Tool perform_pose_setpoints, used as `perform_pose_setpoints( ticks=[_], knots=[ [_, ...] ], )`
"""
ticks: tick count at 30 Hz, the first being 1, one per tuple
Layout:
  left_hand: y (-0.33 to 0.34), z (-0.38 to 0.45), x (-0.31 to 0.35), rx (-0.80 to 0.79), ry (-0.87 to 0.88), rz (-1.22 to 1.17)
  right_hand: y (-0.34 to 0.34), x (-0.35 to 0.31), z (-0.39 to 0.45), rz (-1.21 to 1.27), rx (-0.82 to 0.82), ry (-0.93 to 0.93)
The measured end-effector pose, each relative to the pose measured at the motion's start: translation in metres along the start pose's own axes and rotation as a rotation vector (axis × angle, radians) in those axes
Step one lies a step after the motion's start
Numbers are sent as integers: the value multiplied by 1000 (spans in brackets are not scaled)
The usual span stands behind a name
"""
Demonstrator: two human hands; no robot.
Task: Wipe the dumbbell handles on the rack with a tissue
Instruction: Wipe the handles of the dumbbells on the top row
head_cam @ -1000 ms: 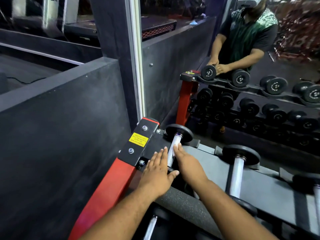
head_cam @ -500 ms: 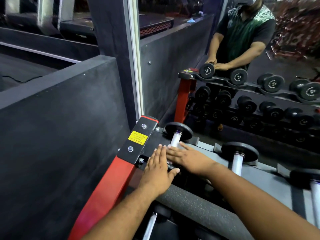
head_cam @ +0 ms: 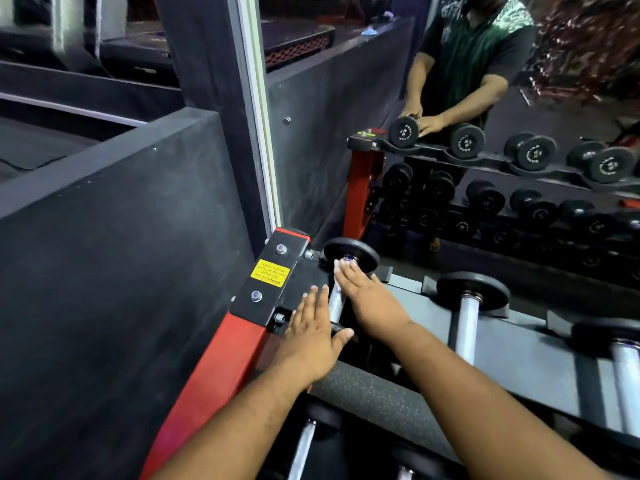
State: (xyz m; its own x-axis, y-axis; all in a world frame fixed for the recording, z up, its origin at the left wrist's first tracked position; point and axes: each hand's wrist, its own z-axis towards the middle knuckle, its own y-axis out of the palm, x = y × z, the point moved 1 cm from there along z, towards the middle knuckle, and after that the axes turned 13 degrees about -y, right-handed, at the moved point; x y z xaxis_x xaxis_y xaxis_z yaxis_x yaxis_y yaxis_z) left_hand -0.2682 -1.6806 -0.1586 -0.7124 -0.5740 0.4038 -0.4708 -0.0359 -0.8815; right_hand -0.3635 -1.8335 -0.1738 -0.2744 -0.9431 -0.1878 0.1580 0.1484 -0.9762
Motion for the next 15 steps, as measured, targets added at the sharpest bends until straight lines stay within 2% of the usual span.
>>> perform_pose_setpoints(
  ticks=[2, 5, 7, 10, 12, 15],
  knots=[
    [-2, 2, -1, -33, 3, 5, 8, -9, -9, 161, 25, -8],
    [-5, 5, -1, -55, 5, 22, 18, -12, -32, 160, -6, -106],
    [-5, 4, 1, -74, 1, 36, 18, -4, -26, 132, 3, -69],
    [-7, 2, 2, -80, -6, 46, 13, -6, -2, 305, 172, 74],
    [-8, 3, 2, -88, -17, 44, 10, -13, -1, 441, 246, 89],
    [-7, 5, 1, -97, -28, 19, 17, -22, -31, 393, 135, -8]
  ],
)
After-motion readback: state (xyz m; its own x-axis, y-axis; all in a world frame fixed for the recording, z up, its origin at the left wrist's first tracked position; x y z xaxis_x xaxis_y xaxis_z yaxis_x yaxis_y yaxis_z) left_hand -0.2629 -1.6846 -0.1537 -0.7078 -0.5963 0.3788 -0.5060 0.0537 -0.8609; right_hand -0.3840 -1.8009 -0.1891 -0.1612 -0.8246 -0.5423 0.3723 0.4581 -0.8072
